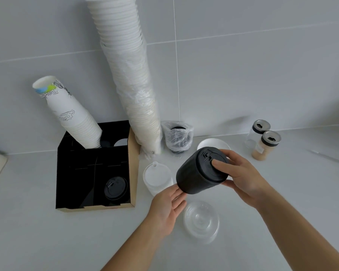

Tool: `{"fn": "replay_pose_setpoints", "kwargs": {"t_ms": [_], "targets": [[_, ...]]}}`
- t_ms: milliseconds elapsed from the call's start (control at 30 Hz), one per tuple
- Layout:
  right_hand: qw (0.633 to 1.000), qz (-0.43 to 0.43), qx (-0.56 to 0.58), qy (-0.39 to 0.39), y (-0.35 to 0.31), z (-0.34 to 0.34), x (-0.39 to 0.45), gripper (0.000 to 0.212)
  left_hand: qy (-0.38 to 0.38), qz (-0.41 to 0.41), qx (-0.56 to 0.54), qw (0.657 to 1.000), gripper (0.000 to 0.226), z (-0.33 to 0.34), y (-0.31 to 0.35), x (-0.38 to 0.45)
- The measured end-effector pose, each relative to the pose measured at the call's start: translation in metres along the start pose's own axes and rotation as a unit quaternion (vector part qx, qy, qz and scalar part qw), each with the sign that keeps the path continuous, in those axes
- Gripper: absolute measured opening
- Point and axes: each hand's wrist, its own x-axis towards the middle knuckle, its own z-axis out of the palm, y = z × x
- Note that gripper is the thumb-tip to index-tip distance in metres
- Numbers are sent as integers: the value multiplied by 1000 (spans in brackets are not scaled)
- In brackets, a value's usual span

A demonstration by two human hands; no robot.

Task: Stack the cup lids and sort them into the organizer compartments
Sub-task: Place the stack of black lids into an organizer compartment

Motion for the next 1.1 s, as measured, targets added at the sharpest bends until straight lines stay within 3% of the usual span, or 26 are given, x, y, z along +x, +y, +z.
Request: {"fn": "replay_pose_setpoints", "kwargs": {"t_ms": [300,500,867,1100], "targets": [[998,-36,-44,-35,-17,58,-34,33,-11,60,-49,997,15,-35,6,-45],[996,-49,-62,-46,-18,106,-45,34,-4,73,-92,993,23,-72,16,-64],[991,-32,-90,-95,-4,186,-32,34,68,96,-151,981,26,-134,38,-87],[986,-5,-127,-104,3,227,-9,31,100,87,-145,980,13,-165,51,-80]]}}
